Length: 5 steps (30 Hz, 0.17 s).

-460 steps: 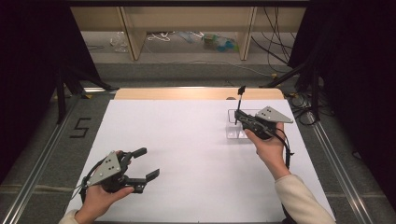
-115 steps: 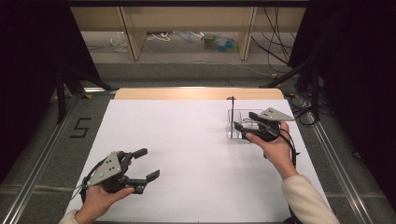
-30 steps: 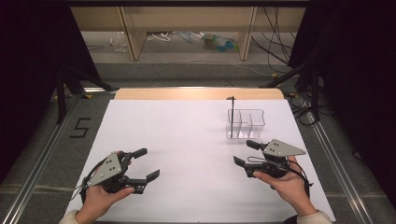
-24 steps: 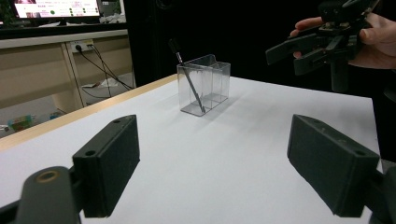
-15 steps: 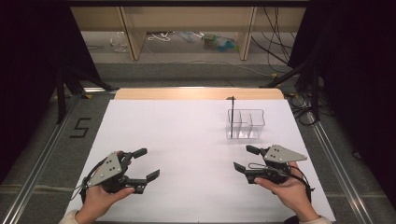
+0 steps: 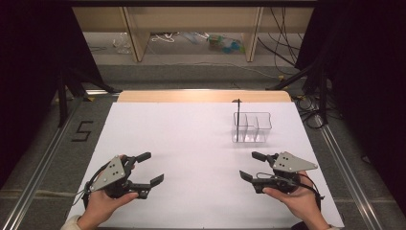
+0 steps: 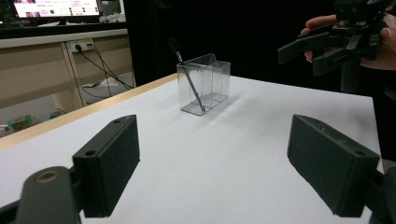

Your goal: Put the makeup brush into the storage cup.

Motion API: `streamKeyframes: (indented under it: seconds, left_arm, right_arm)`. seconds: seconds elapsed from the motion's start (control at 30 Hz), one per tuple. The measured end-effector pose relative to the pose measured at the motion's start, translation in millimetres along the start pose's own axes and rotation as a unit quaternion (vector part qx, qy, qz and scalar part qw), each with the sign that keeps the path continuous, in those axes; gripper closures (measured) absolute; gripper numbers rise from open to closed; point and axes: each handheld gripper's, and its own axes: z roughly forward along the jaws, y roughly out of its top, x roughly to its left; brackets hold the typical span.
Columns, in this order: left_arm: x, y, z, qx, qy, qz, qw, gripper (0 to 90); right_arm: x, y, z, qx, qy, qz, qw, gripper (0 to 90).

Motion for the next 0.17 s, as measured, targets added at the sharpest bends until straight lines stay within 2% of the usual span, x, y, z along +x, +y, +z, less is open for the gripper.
streamKeyframes:
  seconds: [0.17]
  left_arm:
    - [-0.7, -0.1, -0.2, 0.005, 0.004, -0.005, 1.0, 16.7]
  right_arm:
    - [0.3, -0.6, -1.2, 0.001, 0.006, 0.004, 1.0, 23.9]
